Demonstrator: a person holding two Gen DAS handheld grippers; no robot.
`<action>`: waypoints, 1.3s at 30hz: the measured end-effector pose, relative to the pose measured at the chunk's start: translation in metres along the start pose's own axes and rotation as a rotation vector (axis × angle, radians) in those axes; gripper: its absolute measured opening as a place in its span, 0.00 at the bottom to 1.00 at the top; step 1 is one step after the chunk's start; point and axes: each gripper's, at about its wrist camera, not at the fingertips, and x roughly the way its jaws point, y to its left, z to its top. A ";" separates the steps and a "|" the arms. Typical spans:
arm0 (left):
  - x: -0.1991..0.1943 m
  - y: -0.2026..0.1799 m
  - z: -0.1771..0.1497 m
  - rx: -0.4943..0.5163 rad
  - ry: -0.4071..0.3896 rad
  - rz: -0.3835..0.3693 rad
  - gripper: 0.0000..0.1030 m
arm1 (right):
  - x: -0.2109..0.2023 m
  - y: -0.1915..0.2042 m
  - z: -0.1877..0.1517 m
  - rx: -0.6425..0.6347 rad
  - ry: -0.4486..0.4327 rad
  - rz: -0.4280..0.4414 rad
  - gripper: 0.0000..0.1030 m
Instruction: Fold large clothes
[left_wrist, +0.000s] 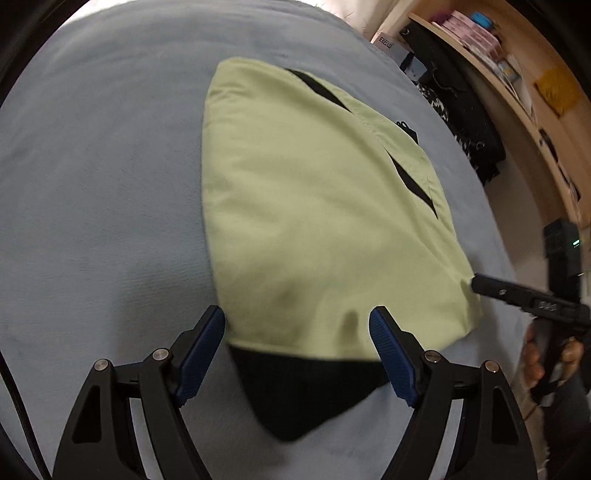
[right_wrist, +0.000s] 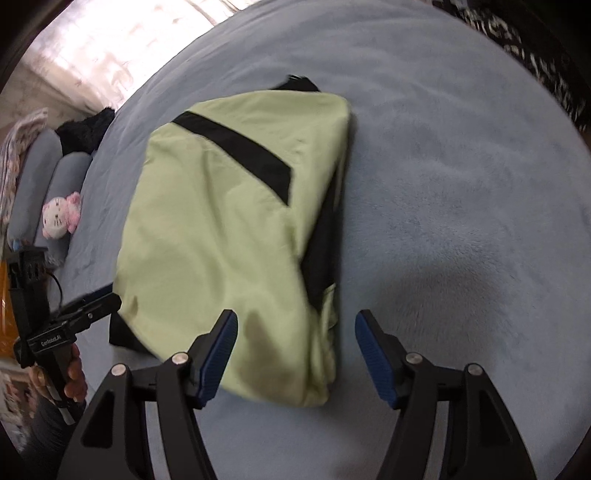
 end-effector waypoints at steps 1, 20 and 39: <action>0.005 0.002 0.002 -0.011 -0.004 0.003 0.78 | 0.005 -0.007 0.003 0.017 0.003 0.014 0.64; 0.057 0.016 0.032 -0.092 -0.040 -0.123 0.99 | 0.073 0.002 0.051 -0.003 -0.049 0.332 0.52; 0.005 -0.014 0.028 0.025 -0.187 0.074 0.34 | 0.037 0.074 0.042 -0.149 -0.165 0.160 0.09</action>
